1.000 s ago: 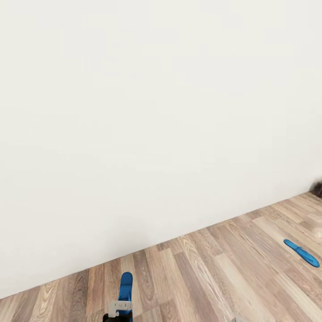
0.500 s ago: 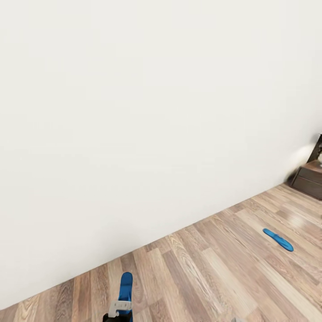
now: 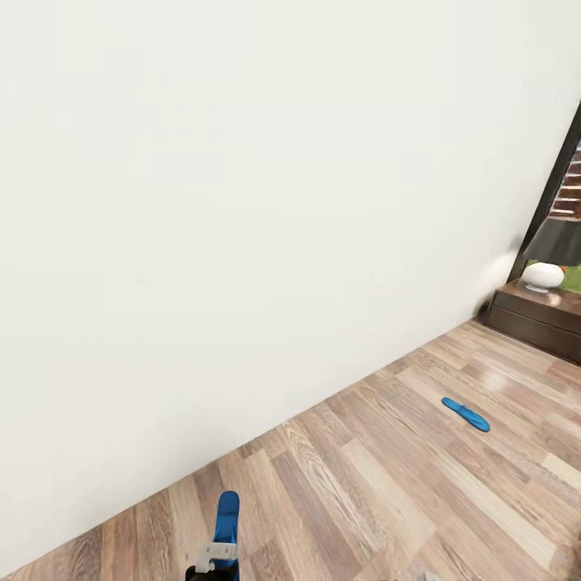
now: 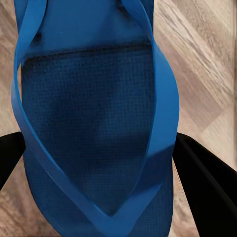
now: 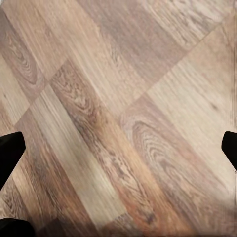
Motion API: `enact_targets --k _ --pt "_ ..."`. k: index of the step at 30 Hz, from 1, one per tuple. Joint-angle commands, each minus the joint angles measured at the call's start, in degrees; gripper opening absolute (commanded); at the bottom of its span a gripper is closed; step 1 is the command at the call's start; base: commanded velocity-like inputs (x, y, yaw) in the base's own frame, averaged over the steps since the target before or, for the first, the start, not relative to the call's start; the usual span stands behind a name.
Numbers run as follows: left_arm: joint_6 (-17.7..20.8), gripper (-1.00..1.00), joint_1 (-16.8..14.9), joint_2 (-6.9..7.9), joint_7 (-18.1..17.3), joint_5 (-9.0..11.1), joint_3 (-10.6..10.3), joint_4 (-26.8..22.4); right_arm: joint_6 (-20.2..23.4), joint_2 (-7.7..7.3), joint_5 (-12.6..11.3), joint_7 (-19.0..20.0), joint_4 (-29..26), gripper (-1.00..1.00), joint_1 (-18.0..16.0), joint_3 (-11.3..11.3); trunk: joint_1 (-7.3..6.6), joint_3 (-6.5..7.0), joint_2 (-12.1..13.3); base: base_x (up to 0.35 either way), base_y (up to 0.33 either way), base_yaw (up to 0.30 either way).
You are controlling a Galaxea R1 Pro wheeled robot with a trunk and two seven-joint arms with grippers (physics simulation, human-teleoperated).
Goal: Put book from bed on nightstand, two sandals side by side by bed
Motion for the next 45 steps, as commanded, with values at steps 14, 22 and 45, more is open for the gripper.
enact_targets --k 14,22,45 --pt "-0.19 -1.00 -0.04 0.01 -0.17 0.60 -0.48 0.07 -0.05 -0.01 -0.22 0.21 0.05 1.00 -0.04 -0.01 -0.01 -0.05 -0.02 0.000 0.000 -0.235" --pt "-0.19 -1.00 -0.04 0.01 -0.17 0.60 -0.48 0.07 -0.05 -0.01 -0.22 0.21 0.07 1.00 -0.04 -0.01 -0.01 -0.05 -0.02 0.000 0.000 -0.235" --pt "-0.19 -1.00 -0.04 0.01 -0.17 0.60 -0.48 0.07 -0.07 -0.10 -0.22 0.20 0.06 1.00 -0.04 -0.01 -0.01 -0.05 -0.02 0.000 0.000 -0.238"
